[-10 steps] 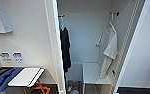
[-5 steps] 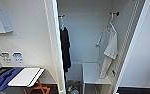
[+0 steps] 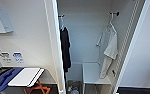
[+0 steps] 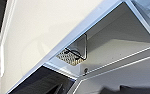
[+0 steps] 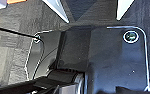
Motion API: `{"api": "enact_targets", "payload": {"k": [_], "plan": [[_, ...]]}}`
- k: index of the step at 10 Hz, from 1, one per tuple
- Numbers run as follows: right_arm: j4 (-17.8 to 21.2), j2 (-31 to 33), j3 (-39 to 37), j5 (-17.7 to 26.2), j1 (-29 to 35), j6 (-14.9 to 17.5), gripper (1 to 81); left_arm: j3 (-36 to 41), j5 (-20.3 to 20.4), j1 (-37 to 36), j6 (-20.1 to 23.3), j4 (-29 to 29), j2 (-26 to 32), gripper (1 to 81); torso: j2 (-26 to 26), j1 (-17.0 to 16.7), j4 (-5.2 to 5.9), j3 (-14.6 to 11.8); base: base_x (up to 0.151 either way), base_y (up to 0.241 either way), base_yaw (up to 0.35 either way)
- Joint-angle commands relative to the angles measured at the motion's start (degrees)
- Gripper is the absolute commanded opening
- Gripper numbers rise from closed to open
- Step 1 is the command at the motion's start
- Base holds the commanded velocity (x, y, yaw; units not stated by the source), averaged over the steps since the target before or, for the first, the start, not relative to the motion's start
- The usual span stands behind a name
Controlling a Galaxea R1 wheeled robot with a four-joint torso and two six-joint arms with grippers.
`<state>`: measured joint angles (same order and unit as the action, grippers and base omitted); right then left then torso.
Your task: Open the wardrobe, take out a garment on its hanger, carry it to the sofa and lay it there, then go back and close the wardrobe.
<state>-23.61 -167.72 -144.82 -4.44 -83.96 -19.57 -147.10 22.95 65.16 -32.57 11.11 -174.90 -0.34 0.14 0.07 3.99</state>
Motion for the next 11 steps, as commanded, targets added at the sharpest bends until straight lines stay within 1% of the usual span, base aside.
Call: {"api": "enact_targets", "payload": {"k": [1, 2, 3, 4, 5, 6, 7, 8, 9, 10, 11], "plan": [[0.4, 0.0, 0.5, 2.7, 3.3, -0.2, 81.1, 0.4, 2.0, -6.8, -0.8, -0.8, -1.0, 81.1, 0.0, 0.0, 0.0, 0.0, 0.0, 0.0, 0.0], [0.3, -0.2, 0.5, 2.7, 3.4, -0.2, 81.1, 0.3, 5.3, -6.8, -0.7, -2.4, -1.4, 81.1, 0.0, 0.0, 0.0, 0.0, 0.0, 0.0, 0.0], [0.1, -0.4, 0.6, 2.7, 3.6, -0.2, 81.1, 0.1, 6.7, -7.2, -0.7, -5.1, -1.9, 81.1, 0.0, 0.0, 0.0, 0.0, 0.0, 0.0, 0.0], [0.1, -0.4, 0.9, 2.8, 3.7, -0.2, 81.1, -0.6, 6.9, -7.5, -0.5, -6.9, -2.4, 81.1, 0.0, 0.0, 0.0, 0.0, 0.0, 0.0, 0.0], [-0.1, -0.4, 1.4, 2.8, 3.7, -0.1, 81.1, -2.1, 8.2, -7.6, -0.4, -8.6, -3.4, 81.1, 0.0, 0.0, 0.0, 0.0, 0.0, 0.0, 0.0], [-0.1, -0.3, 1.7, 2.8, 3.7, 0.0, 81.1, -4.9, 10.0, -7.6, 0.0, -10.8, -5.2, 81.1, 0.0, 0.0, 0.0, 0.0, 0.0, 0.0, 0.0], [-0.2, -0.1, 2.4, 2.8, 3.7, 0.1, 81.1, -8.7, 10.6, -7.6, 0.0, -12.7, -7.0, 81.1, 0.0, 0.0, 0.0, 0.0, 0.0, 0.0, 0.0], [-0.3, 0.2, 3.4, 2.9, 3.7, 0.4, 81.1, -11.0, 11.0, -7.6, 0.0, -16.3, -8.1, 81.1, 0.0, 0.0, 0.0, 0.0, 0.0, 0.0, 0.0], [-0.4, 0.6, 4.8, 2.9, 3.7, 0.4, 81.1, -12.8, 12.5, -7.6, 0.1, -18.7, -8.7, 81.1, 0.0, 0.0, 0.0, 0.0, 0.0, 0.0, 0.0], [-0.4, 1.2, 6.1, 2.9, 3.7, 0.5, 81.1, -13.6, 13.0, -7.6, 0.1, -19.8, -8.9, 81.1, 0.0, 0.0, 0.0, 0.0, 0.0, 0.0, 0.0], [-0.4, 1.7, 7.1, 2.9, 3.7, 0.5, 81.1, -14.9, 13.7, -7.6, 0.2, -22.4, -9.1, 81.1, 0.0, 0.0, 0.0, 0.0, 0.0, 0.0, 0.0]]}}
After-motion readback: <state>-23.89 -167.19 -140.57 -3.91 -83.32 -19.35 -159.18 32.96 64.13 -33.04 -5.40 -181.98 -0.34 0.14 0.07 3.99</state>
